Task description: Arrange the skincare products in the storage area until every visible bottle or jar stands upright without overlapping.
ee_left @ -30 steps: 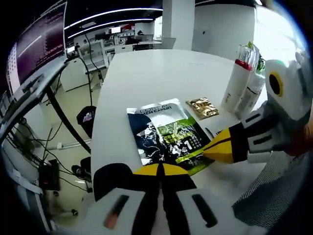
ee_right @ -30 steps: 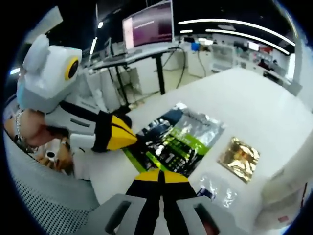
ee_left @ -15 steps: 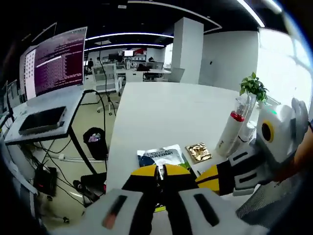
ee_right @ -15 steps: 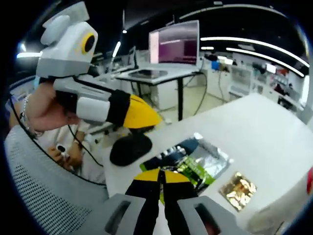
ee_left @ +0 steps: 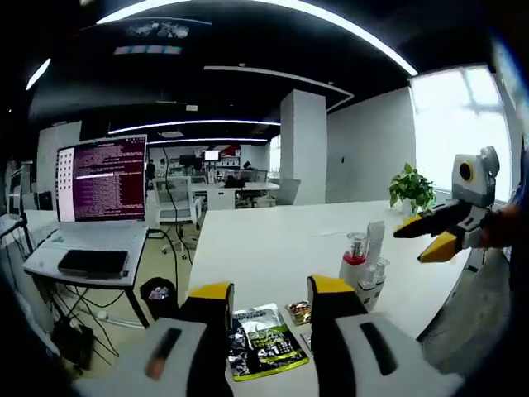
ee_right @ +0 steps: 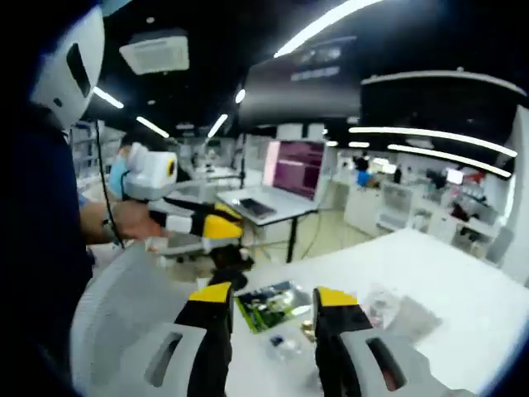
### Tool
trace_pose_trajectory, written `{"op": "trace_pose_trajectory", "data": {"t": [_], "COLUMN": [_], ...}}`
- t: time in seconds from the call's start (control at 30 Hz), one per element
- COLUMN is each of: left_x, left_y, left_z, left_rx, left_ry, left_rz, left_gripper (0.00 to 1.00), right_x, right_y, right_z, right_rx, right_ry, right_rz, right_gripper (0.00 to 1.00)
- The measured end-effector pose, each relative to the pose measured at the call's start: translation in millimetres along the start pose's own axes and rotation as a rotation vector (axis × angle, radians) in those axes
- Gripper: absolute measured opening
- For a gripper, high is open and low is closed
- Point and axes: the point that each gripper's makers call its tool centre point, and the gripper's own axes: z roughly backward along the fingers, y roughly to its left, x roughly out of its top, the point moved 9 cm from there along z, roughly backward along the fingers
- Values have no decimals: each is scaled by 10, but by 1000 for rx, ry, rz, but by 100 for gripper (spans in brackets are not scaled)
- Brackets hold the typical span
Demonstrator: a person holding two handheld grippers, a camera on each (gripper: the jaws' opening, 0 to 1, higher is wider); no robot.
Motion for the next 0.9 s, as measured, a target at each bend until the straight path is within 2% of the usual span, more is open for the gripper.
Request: {"op": "trace_pose_trajectory", "data": {"t": [0.03,0.1,0.17,0.23,0.27,0.33,0.37,0.4,0.47,0.5,0.53,0.6,0.63,0.7,0.77,0.83,0.9], "left_x": [-12,-52,-114,-189,-227,-269,-277,-270,-292,-299,-299,-308,-321,-340,-350,-368,-381], "left_y": [-35,-104,-143,-191,-212,-281,-252,-206,-184,-196,-203,-224,-244,-232,-237,-254,-261], "left_z": [22,40,16,-11,-28,-80,-72,-69,-42,-42,-50,-70,-86,-85,-91,-101,-104], "left_rx": [11,31,43,70,94,108,126,149,140,133,128,79,44,48,41,22,9], "left_ry": [-4,-1,13,19,16,17,55,62,43,50,50,48,53,70,78,97,109], "left_rz": [-2,-2,-3,-41,-63,-75,-71,-61,-47,-30,-37,-45,-6,-13,-20,-3,7], "left_gripper": [42,46,50,56,60,66,70,71,73,75,78,80,81,85,84,85,86], "right_x": [-39,-131,-271,-438,-498,-622,-690,-743,-810,-815,-818,-826,-838,-881,-892,-899,-913], "right_y": [-88,-186,-258,-305,-305,-299,-282,-262,-221,-235,-262,-297,-268,-229,-240,-248,-267], "right_z": [240,565,835,1004,1045,1077,1061,1042,989,982,979,981,963,926,919,939,956], "right_rx": [-86,-212,-322,-448,-486,-535,-538,-539,-504,-502,-503,-494,-460,-399,-414,-422,-436], "right_ry": [-23,-49,-38,-10,12,-8,-5,3,31,27,16,24,31,73,101,102,97], "right_rz": [36,76,155,224,216,153,84,24,-125,-162,-179,-147,-161,-209,-193,-184,-212], "right_gripper": [46,55,65,78,83,92,93,93,90,87,82,76,73,70,66,65,65]}}
